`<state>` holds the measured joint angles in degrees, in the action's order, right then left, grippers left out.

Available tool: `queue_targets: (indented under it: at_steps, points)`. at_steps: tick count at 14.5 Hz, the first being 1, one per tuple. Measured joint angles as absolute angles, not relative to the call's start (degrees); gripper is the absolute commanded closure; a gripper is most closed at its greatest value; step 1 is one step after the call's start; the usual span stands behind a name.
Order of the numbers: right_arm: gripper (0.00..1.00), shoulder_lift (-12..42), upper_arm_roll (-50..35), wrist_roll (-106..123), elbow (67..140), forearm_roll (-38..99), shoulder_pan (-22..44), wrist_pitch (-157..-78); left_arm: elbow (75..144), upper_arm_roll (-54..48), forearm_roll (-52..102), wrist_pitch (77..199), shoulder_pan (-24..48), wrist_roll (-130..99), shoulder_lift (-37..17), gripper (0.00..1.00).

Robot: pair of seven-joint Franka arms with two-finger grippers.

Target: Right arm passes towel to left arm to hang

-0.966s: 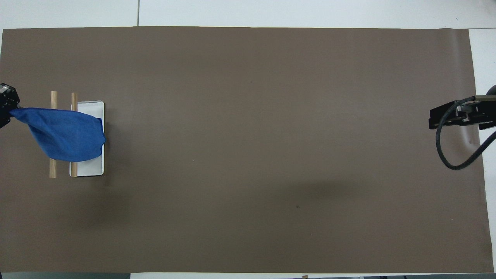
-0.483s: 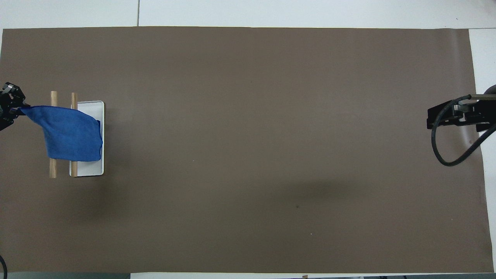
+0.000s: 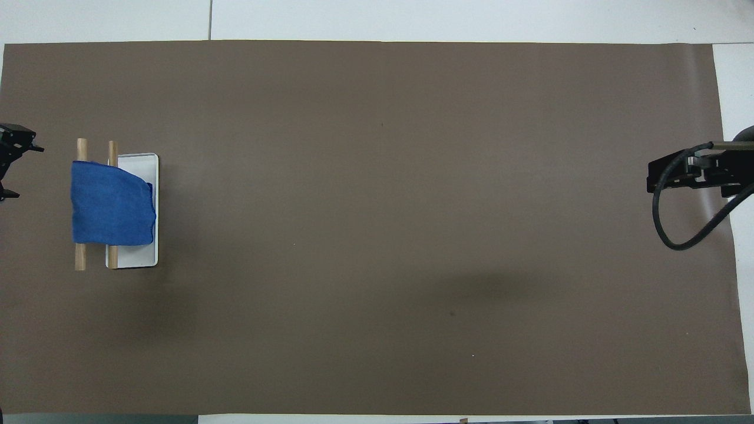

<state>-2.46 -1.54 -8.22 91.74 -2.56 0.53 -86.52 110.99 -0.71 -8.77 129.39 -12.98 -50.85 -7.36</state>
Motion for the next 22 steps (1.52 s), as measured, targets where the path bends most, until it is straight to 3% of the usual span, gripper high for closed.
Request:
queue_targets:
  at_steps: [12, 22]
  points:
    - [0.00, -2.53, -1.52, -10.38, 90.51, -2.56, 0.52, -82.95, 107.42, -2.27, -6.47, 115.43, 3.70, -37.35, -1.61, 0.00]
    - [0.00, -2.52, -0.99, -10.95, 90.53, -1.49, 0.30, -82.95, 95.22, -0.54, 0.06, 96.52, -0.15, -10.62, 0.44, 0.00]
